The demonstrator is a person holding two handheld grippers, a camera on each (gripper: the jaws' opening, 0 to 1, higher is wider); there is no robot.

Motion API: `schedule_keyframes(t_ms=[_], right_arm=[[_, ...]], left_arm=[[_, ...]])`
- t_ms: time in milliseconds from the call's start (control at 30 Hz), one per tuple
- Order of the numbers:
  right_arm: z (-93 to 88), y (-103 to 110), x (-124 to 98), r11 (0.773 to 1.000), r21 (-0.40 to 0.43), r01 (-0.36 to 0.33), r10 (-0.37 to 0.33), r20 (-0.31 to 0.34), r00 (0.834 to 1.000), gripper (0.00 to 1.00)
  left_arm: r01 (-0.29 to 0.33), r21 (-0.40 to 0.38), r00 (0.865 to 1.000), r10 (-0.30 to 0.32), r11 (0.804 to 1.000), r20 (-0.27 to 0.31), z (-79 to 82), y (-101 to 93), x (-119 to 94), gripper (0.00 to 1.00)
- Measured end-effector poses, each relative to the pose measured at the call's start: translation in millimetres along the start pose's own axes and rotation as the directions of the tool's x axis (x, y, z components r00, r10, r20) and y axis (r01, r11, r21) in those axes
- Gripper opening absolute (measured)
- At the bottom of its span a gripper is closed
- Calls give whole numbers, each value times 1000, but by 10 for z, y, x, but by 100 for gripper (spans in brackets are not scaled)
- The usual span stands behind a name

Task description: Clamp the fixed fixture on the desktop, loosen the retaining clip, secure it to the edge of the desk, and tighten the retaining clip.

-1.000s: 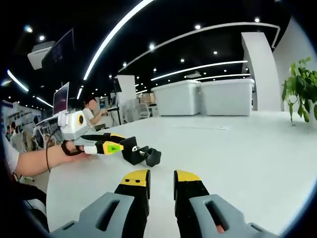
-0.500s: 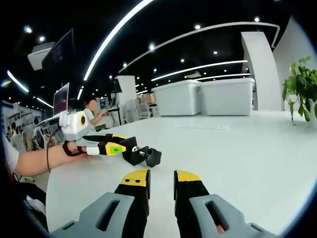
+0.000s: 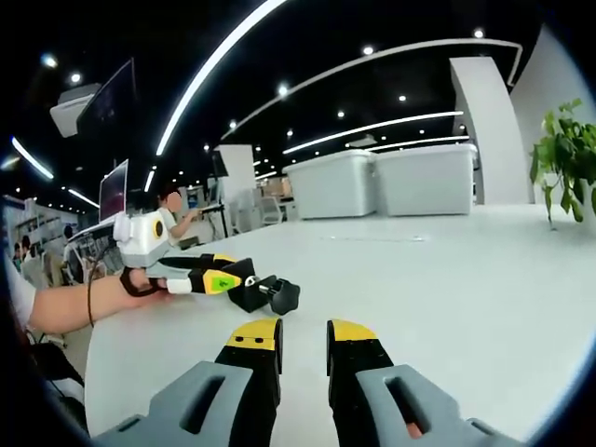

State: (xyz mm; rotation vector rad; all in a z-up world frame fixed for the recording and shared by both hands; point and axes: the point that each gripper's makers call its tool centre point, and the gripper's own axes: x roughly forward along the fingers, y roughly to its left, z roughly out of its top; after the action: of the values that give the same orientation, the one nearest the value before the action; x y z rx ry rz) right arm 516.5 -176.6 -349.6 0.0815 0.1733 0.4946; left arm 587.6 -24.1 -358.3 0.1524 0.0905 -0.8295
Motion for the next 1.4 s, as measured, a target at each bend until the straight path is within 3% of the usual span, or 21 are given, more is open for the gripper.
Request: schedule_keyframes(t_ms=[267,1200,1400], right_arm=[[-5,-25,8,1000,4,2,-2,1,1000,18],[-60,-70,55,1000,27,4,-4,-5,1000,17],[-57,-71,67,1000,24,2,-2,-4,1000,17]], left_arm=[[-2,17,1000,2,1000,-16,-23,-10,45,21],[-32,24,999,33,999,-36,-55,76,150,16],[-29,24,999,30,999,-42,-65,81,175,11]])
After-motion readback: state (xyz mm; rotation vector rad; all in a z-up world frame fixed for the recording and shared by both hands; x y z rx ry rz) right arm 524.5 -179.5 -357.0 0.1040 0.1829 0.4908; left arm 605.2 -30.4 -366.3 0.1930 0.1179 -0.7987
